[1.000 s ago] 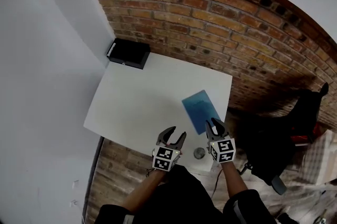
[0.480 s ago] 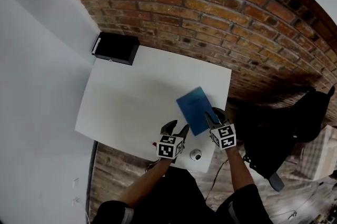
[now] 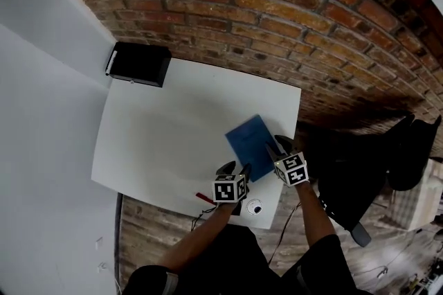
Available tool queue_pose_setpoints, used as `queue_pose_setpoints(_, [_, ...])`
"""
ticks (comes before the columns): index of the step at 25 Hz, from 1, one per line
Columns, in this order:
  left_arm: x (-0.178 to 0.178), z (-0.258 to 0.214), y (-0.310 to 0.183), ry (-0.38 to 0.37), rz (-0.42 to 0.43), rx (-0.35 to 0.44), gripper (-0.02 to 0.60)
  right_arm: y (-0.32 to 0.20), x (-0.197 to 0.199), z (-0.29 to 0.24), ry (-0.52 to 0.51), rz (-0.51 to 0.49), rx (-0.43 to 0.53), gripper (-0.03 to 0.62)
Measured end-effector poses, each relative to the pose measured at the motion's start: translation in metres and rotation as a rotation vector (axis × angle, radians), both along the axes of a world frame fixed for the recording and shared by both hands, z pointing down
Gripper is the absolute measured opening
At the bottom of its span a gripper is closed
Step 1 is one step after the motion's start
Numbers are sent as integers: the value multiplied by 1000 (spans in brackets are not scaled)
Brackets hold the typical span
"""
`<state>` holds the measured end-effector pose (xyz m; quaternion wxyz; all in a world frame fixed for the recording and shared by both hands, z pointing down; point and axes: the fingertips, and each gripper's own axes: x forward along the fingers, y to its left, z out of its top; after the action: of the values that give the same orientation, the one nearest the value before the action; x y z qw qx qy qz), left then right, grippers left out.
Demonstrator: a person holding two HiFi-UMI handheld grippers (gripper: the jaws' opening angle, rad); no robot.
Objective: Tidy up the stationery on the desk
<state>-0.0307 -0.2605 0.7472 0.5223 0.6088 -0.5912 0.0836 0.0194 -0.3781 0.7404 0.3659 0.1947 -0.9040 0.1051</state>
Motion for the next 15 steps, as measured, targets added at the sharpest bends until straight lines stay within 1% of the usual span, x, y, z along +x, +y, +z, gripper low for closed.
queue_pose_setpoints(4, [8,7,0,41,12,-22,216,4,3,14,22,-4,-75,150])
queue_pose_setpoints(7, [14,10,-2,54,38,-35,216,1,6,20,32,12,-106,150])
queue_pose_setpoints(9, [17,13,-4,64,35,-45,216,-1,9,24,34,24,-125,150])
queue_pose_setpoints(13, [14,16,-5,38,30,-58,215,-1,7,27,9,32,-172,150])
queue_pose_setpoints(15, [15,17,-5,44,26,-65,215,-1,7,27,0,28,-190,150])
